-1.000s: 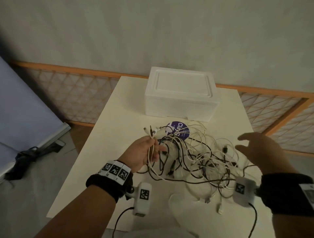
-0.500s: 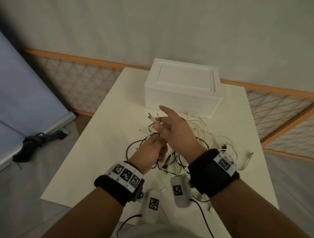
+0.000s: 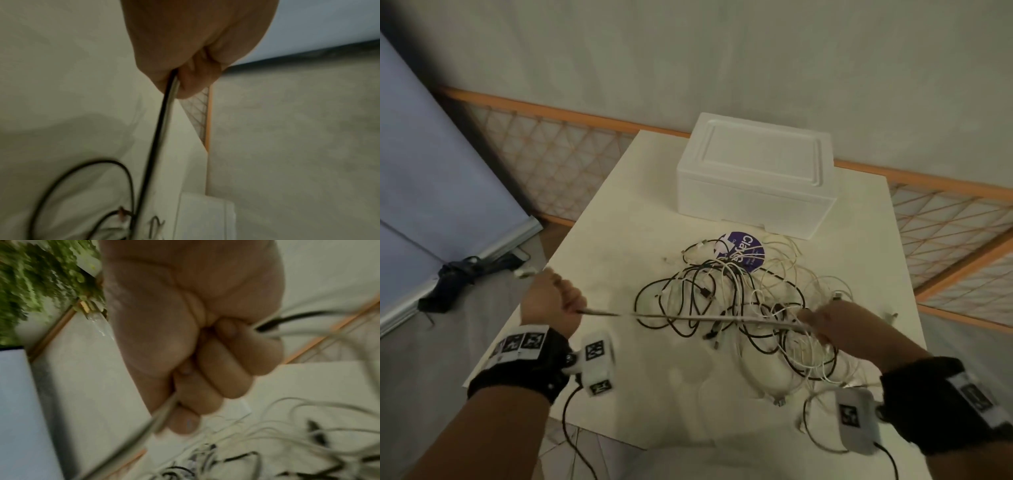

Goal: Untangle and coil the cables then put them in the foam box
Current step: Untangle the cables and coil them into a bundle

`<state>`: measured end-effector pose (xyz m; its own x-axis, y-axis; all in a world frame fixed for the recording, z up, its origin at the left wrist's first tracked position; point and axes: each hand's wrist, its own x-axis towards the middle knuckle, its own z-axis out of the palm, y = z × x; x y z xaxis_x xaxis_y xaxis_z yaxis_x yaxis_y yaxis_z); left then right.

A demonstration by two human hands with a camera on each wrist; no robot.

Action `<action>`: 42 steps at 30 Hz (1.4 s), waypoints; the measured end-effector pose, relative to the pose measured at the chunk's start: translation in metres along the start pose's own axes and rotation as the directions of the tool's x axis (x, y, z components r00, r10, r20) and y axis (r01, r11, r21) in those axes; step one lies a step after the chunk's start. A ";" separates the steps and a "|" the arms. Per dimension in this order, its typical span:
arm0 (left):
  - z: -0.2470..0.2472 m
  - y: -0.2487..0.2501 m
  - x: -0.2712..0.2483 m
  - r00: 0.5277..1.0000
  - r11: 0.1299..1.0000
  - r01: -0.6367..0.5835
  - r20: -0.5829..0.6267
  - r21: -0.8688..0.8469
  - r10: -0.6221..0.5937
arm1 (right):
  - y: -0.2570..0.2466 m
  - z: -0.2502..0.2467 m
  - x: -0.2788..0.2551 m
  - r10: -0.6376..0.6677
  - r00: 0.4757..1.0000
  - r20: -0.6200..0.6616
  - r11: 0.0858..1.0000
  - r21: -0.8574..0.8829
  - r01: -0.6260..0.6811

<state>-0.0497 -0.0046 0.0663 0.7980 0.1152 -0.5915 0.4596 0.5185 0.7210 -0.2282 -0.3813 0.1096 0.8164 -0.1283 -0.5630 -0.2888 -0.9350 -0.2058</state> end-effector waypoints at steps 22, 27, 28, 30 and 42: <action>-0.010 -0.106 -0.060 0.824 0.746 0.371 0.174 0.553 -0.539 | -0.099 0.111 0.060 -0.589 0.797 0.132 0.798 -0.059 0.600; -0.016 -0.106 -0.060 0.830 0.740 0.341 0.184 0.580 -0.526 | -0.100 0.088 0.056 -0.426 0.900 0.095 0.878 0.285 0.385; -0.016 -0.106 -0.060 0.831 0.738 0.333 0.187 0.587 -0.523 | -0.102 0.091 0.057 -0.425 0.903 0.057 0.890 0.205 0.406; -0.014 -0.106 -0.060 0.834 0.736 0.315 0.196 0.599 -0.516 | -0.109 0.098 0.057 -0.485 0.870 0.084 0.874 0.057 0.482; -0.016 -0.109 -0.065 0.830 0.761 0.346 0.199 0.549 -0.521 | -0.120 0.114 0.059 -0.410 0.900 -0.150 0.912 -0.085 0.401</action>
<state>-0.1576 -0.0551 0.0204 0.5006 -0.3429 -0.7949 0.8397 -0.0312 0.5422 -0.2026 -0.2395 0.0103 0.9280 0.2181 -0.3020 0.1067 -0.9323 -0.3456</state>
